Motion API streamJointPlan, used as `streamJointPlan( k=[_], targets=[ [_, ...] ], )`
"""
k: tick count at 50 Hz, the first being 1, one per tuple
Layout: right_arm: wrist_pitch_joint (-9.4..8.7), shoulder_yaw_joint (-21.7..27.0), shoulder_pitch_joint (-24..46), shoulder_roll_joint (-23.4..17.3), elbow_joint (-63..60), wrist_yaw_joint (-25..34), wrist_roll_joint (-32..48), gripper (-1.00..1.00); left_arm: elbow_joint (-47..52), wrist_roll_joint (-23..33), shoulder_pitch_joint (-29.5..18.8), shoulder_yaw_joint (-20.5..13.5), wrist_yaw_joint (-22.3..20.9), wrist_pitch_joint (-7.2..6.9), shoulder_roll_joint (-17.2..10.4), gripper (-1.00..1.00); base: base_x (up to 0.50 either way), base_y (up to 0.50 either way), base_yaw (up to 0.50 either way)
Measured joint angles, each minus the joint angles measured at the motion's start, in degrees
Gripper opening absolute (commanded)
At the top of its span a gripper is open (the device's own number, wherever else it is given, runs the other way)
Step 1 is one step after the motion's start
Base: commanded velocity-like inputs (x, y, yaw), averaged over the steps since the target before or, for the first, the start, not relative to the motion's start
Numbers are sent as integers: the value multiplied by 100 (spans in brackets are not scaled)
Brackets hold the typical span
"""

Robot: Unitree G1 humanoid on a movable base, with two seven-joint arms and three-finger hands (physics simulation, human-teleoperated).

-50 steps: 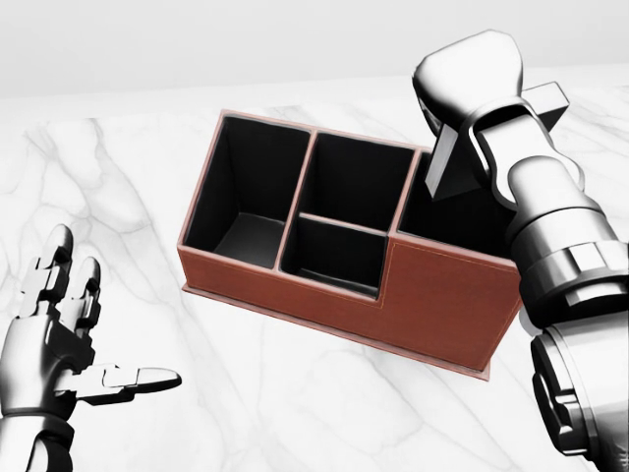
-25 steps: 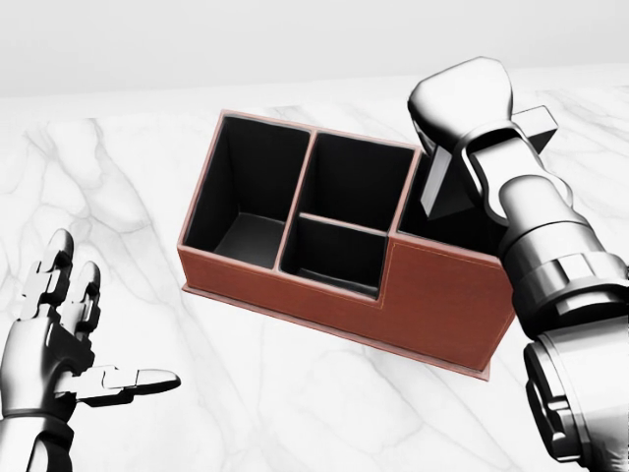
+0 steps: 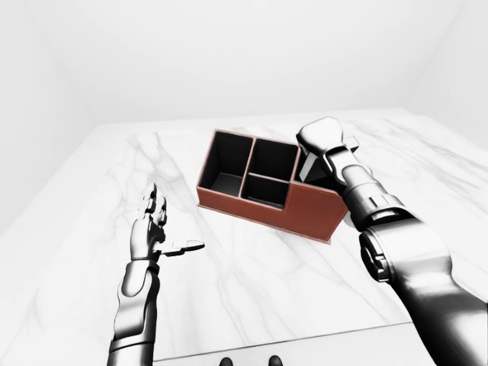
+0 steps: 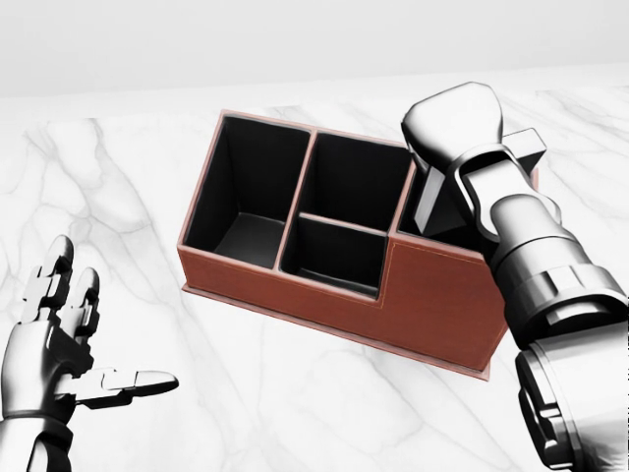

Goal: Pick up the book and place it in the right compartment of the caddy.

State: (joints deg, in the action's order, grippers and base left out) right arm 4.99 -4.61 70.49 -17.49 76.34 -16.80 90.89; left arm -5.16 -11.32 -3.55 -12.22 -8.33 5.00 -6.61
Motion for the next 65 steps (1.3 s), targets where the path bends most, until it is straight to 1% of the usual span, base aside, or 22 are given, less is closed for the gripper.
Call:
streamJointPlan(
  k=[9,25,51,65],
  targets=[
    [-85,6,-32,56,61,-104,-29,-100,-127,2,-26,-18,0,0,-20,100,0,0,0],
    [-544,68,-48,108,102,-331,-113,-100,-231,-5,-38,-26,6,0,-43,100,0,0,0],
    [-992,175,-212,207,222,-344,-107,-100,-372,-22,9,-36,-21,0,-34,100,0,0,0],
    [-999,232,-312,267,269,-369,-85,-100,-436,-34,35,-41,-41,0,-38,100,0,0,0]
  ],
)
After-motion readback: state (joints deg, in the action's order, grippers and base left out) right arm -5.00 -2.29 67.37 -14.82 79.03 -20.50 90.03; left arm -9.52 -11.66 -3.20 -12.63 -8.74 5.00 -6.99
